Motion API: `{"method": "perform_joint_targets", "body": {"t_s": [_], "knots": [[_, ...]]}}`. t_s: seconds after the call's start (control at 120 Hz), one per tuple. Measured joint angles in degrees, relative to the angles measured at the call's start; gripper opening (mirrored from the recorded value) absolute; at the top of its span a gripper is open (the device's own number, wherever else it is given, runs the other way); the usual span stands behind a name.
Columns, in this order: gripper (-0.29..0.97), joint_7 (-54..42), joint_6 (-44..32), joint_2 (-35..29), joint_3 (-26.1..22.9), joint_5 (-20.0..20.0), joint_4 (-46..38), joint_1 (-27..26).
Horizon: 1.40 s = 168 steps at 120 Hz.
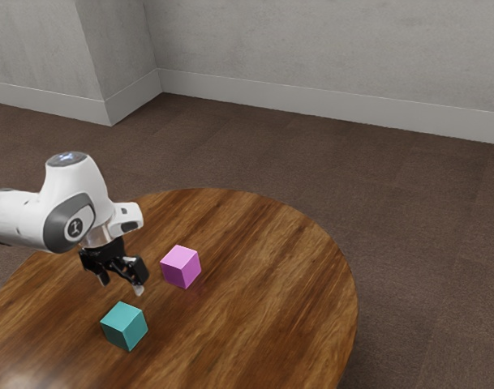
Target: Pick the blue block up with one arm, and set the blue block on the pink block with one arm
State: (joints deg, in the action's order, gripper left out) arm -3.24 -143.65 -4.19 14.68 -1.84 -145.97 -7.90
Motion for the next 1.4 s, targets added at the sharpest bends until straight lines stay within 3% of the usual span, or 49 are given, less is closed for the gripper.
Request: {"method": "perform_joint_targets", "body": {"t_s": [0.625, 1.283, 1.4], "knots": [[0.68, -2.2, -2.6, -7.3, -1.7, -1.8, -10.2, -2.0], [0.68, -0.4, -5.2, -1.5, -2.1, -3.1, -10.3, -1.7], [0.52, 0.3, -5.6, -1.4, -2.6, -2.9, -9.8, -1.7]]}}
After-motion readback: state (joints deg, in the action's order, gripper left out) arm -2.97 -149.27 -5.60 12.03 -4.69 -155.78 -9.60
